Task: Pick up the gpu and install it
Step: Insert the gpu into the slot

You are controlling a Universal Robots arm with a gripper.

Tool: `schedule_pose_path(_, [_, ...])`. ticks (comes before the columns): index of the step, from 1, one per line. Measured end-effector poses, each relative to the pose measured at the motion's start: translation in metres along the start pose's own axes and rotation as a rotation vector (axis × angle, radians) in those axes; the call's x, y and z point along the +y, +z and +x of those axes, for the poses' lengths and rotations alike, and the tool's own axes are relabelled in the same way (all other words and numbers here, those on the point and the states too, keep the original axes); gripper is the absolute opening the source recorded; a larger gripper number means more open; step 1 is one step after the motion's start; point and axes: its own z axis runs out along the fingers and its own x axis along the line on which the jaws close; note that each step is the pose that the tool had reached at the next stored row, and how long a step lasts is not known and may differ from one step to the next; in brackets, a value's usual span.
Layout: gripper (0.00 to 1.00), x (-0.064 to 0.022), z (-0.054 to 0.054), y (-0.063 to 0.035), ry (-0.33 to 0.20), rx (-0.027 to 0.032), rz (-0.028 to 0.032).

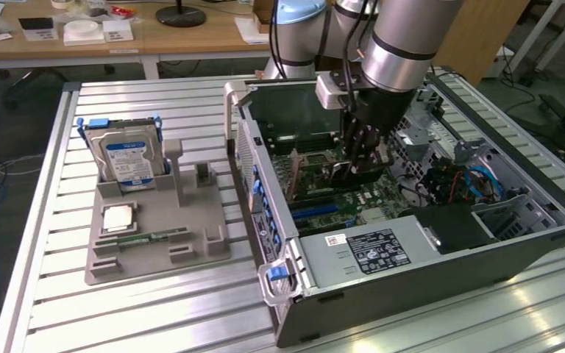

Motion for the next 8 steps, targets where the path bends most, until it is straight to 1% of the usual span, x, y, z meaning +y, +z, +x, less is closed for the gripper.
schedule_pose_path(4, [0.27, 0.0016, 0.004, 0.0008, -0.001, -0.0002, 0.0002])
schedule_pose_path(7, [0.27, 0.0027, 0.005, 0.0048, -0.001, -0.0002, 0.0003])
schedule_pose_path(8, [0.27, 0.0062, 0.006, 0.0221, -0.003, -0.0001, 0.0002])
